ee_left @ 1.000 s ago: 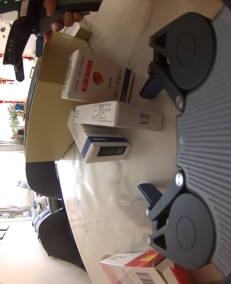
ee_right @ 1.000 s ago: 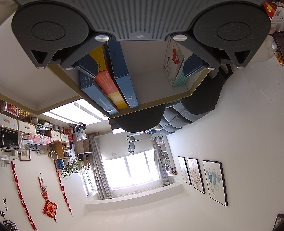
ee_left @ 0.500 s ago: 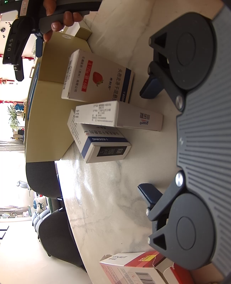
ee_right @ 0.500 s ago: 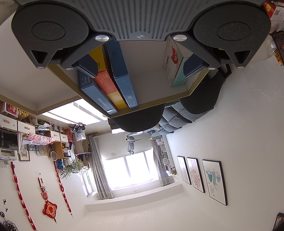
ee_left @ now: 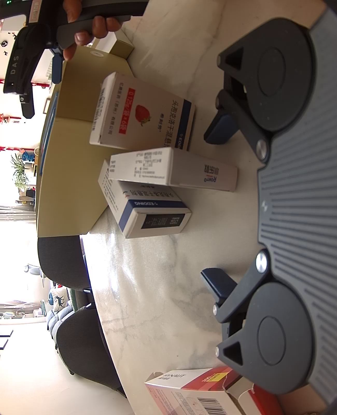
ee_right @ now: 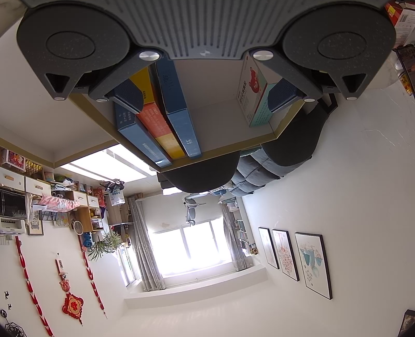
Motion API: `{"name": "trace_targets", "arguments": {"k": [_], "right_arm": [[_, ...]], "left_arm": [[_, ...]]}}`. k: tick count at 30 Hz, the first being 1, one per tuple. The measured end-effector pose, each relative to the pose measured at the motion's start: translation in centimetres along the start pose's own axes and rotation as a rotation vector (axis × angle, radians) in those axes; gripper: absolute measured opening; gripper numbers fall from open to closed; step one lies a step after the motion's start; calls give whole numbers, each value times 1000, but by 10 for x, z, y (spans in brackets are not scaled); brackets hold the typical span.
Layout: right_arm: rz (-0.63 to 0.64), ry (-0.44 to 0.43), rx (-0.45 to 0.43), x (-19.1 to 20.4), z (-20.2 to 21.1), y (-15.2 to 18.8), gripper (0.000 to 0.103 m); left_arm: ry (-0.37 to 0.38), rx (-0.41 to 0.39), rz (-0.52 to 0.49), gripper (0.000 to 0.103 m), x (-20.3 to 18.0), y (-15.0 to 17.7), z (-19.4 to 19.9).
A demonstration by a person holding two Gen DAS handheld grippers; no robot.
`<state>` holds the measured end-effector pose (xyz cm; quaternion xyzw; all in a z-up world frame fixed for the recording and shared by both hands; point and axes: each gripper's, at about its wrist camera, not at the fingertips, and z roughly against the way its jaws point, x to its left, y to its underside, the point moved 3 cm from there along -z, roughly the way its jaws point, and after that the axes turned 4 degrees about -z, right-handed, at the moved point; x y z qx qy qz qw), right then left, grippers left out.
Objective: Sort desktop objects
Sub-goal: 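Raise the open right tool away from the cardboard box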
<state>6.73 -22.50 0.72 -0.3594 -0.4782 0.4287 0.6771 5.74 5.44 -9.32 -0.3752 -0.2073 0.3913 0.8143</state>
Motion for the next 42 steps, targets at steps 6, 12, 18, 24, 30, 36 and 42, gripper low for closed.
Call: {"name": "trace_targets", "arguments": {"k": [6,12,18,24,30,36,42], "right_arm": [[-1,-2,-1,0,1,0,102],[-1,-1,-1,1,2,0,102],[-2,-3,0,1,2,-1,102],[-19,-24,1,-2,6,-3,102],[-46,-50,8,-6,16,-8,102],[-57,-83,1,-7,34,-14,103],[-46,-112,4,-8,53,-18,102]], "left_arm": [[0,0,0,103,0,0,0],[0,0,0,103,0,0,0],[0,0,0,103,0,0,0],[0,0,0,103,0,0,0],[0,0,0,103,0,0,0],[0,0,0,103,0,0,0],[0,0,0,103,0,0,0]]}}
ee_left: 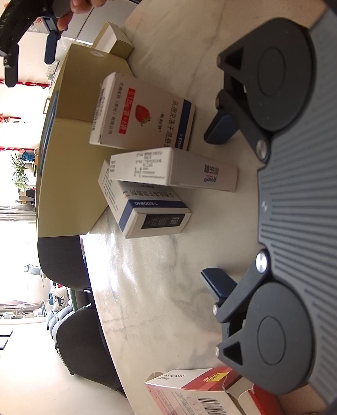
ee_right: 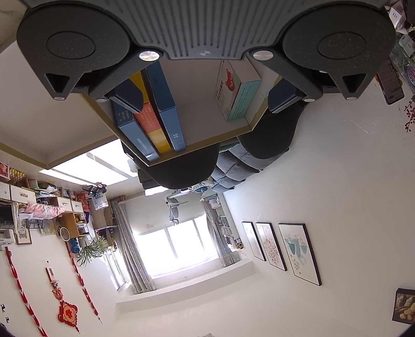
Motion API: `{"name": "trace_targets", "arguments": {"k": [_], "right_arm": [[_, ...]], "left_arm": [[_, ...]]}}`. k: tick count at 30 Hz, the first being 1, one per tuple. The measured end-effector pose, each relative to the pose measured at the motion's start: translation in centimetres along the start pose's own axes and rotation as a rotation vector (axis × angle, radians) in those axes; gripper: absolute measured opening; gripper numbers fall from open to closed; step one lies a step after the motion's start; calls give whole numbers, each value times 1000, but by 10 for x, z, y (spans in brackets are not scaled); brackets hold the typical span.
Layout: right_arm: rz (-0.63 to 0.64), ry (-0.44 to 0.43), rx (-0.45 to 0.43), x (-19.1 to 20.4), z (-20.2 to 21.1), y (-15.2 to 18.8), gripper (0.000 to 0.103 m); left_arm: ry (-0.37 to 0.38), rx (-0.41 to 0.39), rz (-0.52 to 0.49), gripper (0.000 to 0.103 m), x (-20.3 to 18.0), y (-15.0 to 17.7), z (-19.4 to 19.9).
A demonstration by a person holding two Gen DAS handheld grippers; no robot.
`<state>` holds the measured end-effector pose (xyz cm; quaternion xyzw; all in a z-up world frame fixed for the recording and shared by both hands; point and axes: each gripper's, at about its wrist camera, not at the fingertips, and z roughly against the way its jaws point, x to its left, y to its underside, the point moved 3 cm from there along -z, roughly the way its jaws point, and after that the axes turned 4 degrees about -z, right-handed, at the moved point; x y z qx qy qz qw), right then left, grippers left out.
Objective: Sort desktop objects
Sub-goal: 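Raise the open right tool away from the cardboard box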
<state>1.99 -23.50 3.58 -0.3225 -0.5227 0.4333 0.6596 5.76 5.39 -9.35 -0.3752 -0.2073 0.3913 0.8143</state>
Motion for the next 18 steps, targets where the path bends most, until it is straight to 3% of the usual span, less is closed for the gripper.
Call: {"name": "trace_targets", "arguments": {"k": [18], "right_arm": [[2,-8,-8,-5,28,-4,103]], "left_arm": [[-27,-8,17,103,2,0,4]]}}
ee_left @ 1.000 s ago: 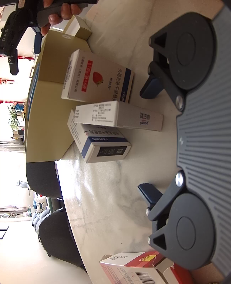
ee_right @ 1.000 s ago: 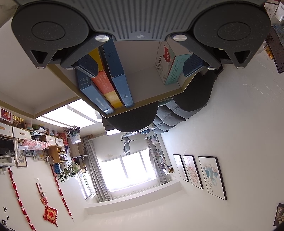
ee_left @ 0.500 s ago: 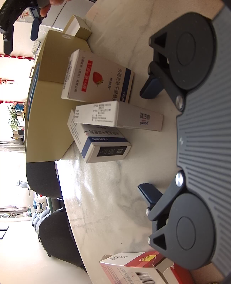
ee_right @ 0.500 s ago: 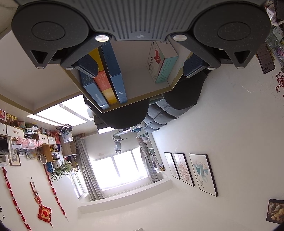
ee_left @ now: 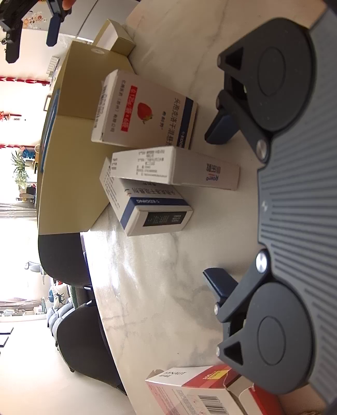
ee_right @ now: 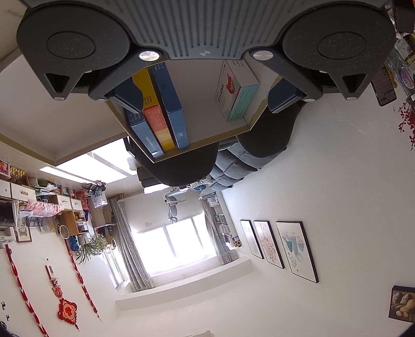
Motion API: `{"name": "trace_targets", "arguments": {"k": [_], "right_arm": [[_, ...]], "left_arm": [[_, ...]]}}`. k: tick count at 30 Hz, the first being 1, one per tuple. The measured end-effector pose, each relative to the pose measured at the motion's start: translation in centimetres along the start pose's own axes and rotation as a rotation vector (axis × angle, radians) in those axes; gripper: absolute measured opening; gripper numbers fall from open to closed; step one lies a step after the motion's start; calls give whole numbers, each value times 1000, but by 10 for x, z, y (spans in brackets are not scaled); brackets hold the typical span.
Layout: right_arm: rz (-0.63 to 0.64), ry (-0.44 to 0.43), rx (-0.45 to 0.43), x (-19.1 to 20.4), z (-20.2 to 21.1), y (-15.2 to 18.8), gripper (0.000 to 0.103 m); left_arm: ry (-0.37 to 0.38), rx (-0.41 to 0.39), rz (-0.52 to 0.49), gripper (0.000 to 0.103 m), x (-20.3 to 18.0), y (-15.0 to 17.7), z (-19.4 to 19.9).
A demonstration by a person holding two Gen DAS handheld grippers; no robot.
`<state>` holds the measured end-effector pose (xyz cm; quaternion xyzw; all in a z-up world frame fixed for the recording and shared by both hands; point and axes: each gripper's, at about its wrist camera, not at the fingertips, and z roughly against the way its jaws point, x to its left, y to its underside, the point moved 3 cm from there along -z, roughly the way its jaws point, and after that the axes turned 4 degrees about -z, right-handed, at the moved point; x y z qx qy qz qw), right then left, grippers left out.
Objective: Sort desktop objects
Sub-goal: 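Raise the open right tool away from the cardboard box, then move both open tools toward the flat pink-and-white HYNAUT box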
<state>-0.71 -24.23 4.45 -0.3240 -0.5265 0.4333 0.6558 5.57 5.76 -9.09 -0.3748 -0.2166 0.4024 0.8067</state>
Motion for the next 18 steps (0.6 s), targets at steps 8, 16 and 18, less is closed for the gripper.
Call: {"name": "trace_targets", "arguments": {"k": [8,16,18], "right_arm": [[7,0,-2,2,5,0,103],[9,-20,13,2,5,2,103],[8,-25,17,2,5,3,103]], "left_arm": [[-71,-49,37,103,11,1,39],[-204,-80,100,103,21,8,67],[-261,-67,119,103,26,11,70]]}}
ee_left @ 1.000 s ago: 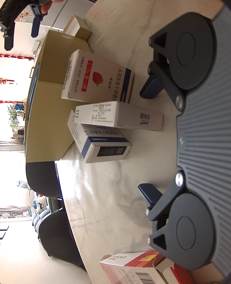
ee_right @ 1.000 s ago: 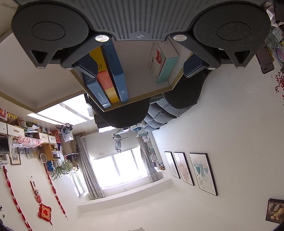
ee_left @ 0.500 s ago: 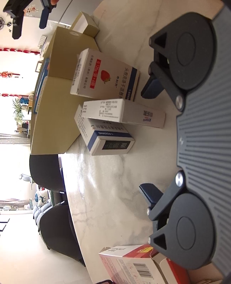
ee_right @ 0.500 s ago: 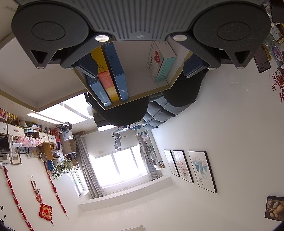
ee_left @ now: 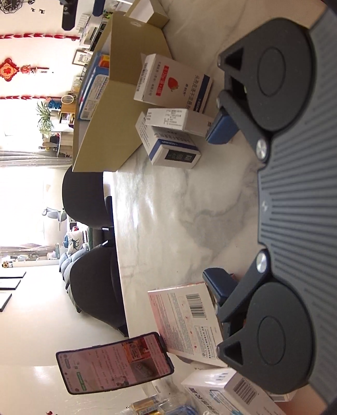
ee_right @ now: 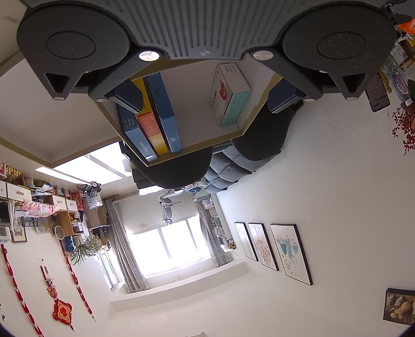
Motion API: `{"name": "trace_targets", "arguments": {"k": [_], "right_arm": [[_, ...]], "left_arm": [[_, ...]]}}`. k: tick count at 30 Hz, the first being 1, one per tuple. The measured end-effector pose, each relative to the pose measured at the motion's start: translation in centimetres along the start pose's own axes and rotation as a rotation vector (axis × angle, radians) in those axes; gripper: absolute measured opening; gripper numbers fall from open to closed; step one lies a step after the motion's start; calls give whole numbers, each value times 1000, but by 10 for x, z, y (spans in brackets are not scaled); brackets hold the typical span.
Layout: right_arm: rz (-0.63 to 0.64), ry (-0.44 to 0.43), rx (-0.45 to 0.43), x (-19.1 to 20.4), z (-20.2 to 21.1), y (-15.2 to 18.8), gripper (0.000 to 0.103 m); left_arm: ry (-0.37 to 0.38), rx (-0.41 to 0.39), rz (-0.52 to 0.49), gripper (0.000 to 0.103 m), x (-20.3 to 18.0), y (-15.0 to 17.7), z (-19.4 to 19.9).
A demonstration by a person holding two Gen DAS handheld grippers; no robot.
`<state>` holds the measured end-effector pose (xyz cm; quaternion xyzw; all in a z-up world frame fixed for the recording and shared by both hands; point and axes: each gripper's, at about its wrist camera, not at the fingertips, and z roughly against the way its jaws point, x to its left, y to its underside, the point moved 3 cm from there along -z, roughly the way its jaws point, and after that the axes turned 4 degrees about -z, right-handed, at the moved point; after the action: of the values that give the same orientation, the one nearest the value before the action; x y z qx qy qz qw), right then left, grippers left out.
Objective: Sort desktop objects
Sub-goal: 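Move both open tools toward the flat pink-and-white HYNAUT box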
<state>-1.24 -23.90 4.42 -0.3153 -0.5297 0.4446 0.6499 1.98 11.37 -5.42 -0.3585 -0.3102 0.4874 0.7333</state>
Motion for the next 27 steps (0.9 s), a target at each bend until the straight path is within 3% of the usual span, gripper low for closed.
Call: {"name": "trace_targets", "arguments": {"k": [8,12,18,21,25,27], "right_arm": [[-8,-31,23,3,-4,7,103],[-3,-50,35,9,-4,10,103],[-4,-65,33,13,-1,12,103],[-10,-68,46,14,-6,16,103],[-4,-74,64,17,-9,20,103],[-3,-78,65,18,-10,21,103]], "left_arm": [[-229,47,93,103,31,-4,2],[-326,72,55,103,33,-5,1],[-379,66,88,103,28,10,11],[-367,17,83,103,24,12,18],[-302,25,-47,102,25,8,16],[-263,49,-128,97,28,8,13]]}}
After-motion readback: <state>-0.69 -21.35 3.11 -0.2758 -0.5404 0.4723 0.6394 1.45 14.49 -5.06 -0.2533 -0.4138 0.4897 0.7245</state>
